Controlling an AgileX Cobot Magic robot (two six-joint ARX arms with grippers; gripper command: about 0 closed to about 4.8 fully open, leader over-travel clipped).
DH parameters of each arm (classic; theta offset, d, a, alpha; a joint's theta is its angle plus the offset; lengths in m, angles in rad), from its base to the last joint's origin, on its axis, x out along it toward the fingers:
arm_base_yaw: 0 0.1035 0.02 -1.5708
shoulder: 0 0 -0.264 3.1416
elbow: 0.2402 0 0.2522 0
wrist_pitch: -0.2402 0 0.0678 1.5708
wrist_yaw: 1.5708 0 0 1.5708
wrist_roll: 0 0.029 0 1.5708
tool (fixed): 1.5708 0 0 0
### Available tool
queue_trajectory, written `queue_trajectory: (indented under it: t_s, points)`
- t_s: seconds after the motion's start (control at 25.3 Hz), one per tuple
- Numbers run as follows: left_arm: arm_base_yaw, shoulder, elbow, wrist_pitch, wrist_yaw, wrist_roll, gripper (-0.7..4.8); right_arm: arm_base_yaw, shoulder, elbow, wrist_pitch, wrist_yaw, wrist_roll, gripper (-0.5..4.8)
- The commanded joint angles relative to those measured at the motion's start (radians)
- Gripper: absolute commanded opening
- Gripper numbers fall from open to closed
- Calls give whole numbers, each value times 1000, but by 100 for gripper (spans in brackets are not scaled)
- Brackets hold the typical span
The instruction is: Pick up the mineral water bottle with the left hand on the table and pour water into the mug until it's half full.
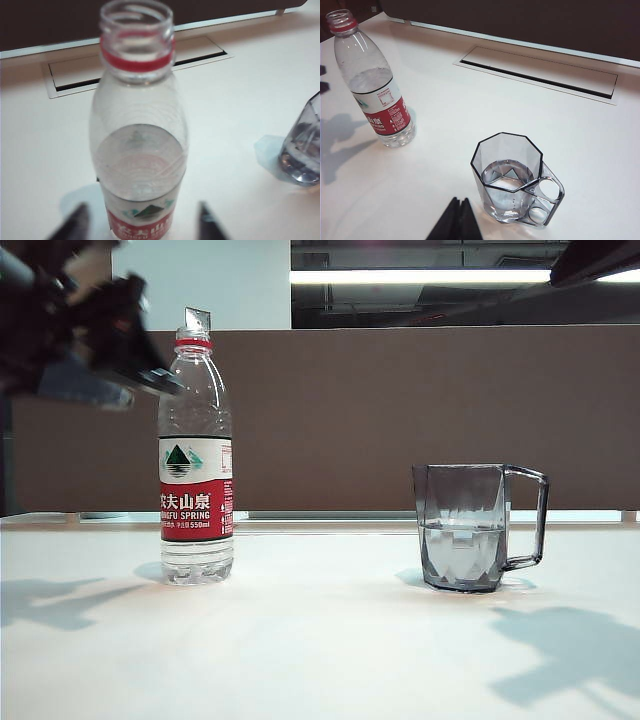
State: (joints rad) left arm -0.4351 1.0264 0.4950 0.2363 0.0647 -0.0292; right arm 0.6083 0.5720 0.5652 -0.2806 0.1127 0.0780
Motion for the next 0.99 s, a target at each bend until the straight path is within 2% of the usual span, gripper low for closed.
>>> queue_trajectory:
  t_s: [0.04,0.32,0.4,0.51,0.75,0.91,0.99]
  points:
    - [-2,-121,2,-112,4,-43,-6,0,-3,4,15,1,-4,-8]
    - [-2,-465,2,-344,4,-66,-6,0,-3,4,15,1,-3,-8]
    - [-2,-525,0,-363,4,-65,-6,0,-3,4,15,1,-4,-8]
    - [-2,-621,-15,-354,4,-60,-6,0,-3,4,15,1,-4,-8]
    - [16,-732,-168,-229,4,-37,-6,0,-3,4,15,1,-4,-8]
    - [97,-803,-240,-223,4,-29,-6,0,-3,4,15,1,-4,-8]
    - [159,-877,-279,-171,3,-30,-6,0,-3,4,15,1,-4,-8]
